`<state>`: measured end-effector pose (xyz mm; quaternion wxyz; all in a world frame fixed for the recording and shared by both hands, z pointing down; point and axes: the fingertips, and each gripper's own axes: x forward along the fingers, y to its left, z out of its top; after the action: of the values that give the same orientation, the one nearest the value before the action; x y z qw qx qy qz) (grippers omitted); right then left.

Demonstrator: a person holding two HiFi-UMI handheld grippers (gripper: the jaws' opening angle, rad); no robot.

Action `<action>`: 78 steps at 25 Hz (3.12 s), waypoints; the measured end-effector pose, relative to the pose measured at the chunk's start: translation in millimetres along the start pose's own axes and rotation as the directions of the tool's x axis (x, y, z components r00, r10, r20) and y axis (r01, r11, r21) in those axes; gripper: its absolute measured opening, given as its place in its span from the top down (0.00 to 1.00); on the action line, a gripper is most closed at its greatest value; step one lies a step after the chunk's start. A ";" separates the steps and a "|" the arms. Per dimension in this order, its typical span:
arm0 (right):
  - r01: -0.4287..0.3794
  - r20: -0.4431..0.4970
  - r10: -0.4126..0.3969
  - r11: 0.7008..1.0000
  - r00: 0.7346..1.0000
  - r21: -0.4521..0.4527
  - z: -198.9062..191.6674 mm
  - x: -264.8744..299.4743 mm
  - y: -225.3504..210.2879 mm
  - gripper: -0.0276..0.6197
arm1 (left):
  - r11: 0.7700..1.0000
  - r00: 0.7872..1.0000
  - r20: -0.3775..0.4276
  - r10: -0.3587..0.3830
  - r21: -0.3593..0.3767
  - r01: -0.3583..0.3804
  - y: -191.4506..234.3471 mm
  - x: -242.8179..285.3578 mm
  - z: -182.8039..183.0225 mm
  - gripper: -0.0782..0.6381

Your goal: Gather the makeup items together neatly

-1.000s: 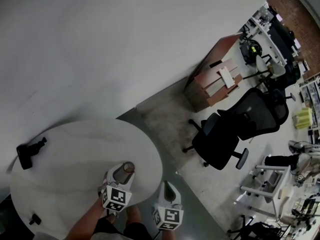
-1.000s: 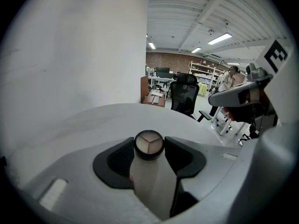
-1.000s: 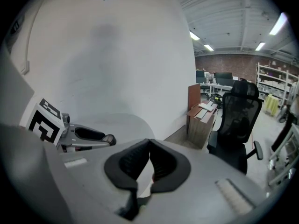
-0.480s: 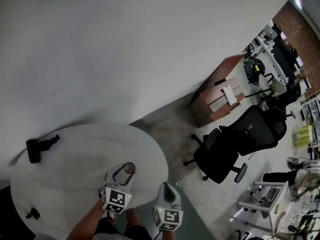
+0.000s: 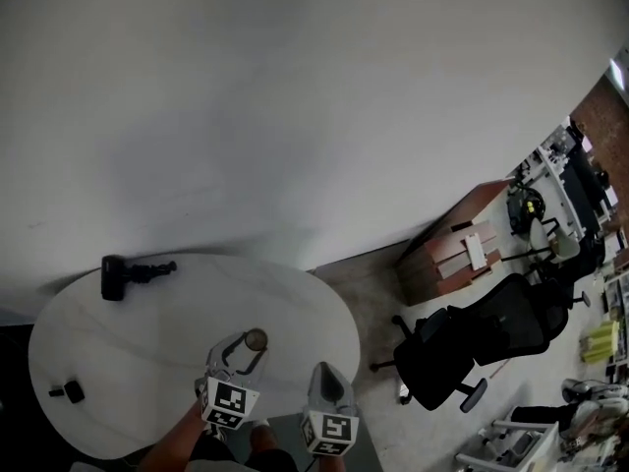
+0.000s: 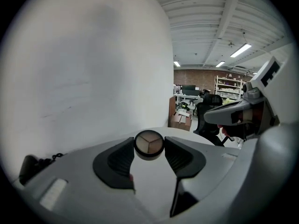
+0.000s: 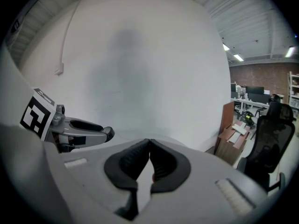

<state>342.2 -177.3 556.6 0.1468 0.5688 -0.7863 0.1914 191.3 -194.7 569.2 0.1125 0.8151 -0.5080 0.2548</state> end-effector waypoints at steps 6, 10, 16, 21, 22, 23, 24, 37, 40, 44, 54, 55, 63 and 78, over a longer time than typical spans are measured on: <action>-0.123 0.006 0.123 0.990 0.992 -0.066 12.5 9.8 67.5 0.95 | 0.990 0.993 0.015 0.121 -0.072 -0.120 48.2 -53.9 -14.5 0.59; -0.209 -0.018 0.208 0.973 0.978 -0.100 11.8 14.5 116.0 0.95 | 0.973 0.980 0.003 0.199 -0.122 -0.198 78.4 -89.1 -33.0 0.59; -0.327 -0.056 0.322 0.931 0.945 -0.163 7.4 19.3 187.8 0.95 | 0.930 0.947 -0.014 0.321 -0.186 -0.318 122.0 -146.1 -62.1 0.59; -0.424 -0.086 0.415 0.882 0.906 -0.206 0.2 21.2 249.9 0.95 | 0.879 0.911 -0.050 0.409 -0.245 -0.408 154.0 -192.6 -96.2 0.59; -0.442 -0.096 0.431 0.872 0.897 -0.212 -2.5 20.9 262.0 0.95 | 0.869 0.904 -0.055 0.424 -0.257 -0.423 159.3 -201.7 -103.4 0.59; -0.458 -0.106 0.446 0.861 0.889 -0.219 -5.3 20.6 273.7 0.95 | 0.858 0.897 -0.061 0.439 -0.269 -0.438 164.1 -210.6 -110.1 0.59; -0.475 -0.116 0.461 0.851 0.880 -0.226 -8.0 20.4 284.9 0.95 | 0.847 0.888 -0.068 0.454 -0.278 -0.454 169.0 -219.9 -116.4 0.59; -0.650 -0.225 0.611 0.700 0.759 -0.294 -46.5 15.6 415.6 0.95 | 0.676 0.771 -0.214 0.600 -0.379 -0.632 217.6 -326.1 -212.8 0.59; -0.682 -0.259 0.630 0.670 0.732 -0.295 -62.4 13.2 439.5 0.95 | 0.640 0.747 -0.245 0.617 -0.396 -0.659 224.8 -344.5 -236.8 0.59; -0.709 -0.298 0.643 0.639 0.706 -0.299 -79.5 15.1 468.1 0.95 | 0.598 0.722 -0.292 0.627 -0.413 -0.686 235.7 -363.2 -268.9 0.59; -0.754 -0.410 0.636 0.588 0.654 -0.292 -134.5 23.6 509.2 0.95 | 0.532 0.689 -0.387 0.613 -0.442 -0.722 253.7 -380.8 -343.7 0.59; -0.756 -0.419 0.632 0.587 0.652 -0.290 -140.2 25.1 511.2 0.95 | 0.531 0.689 -0.393 0.608 -0.444 -0.722 254.6 -379.9 -350.2 0.59; -0.761 -0.460 0.616 0.592 0.639 -0.264 -172.3 34.6 521.6 0.95 | 0.522 0.692 -0.426 0.582 -0.456 -0.721 261.8 -370.5 -390.3 0.59; -0.759 -0.473 0.608 0.602 0.637 -0.249 -180.5 51.4 532.6 0.95 | 0.528 0.717 -0.438 0.542 -0.486 -0.696 263.6 -355.5 -408.0 0.59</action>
<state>-177.8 13.0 667.7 0.3141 0.1283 -0.9283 0.1520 -290.8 139.0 705.7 0.3338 0.4576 -0.8021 0.1894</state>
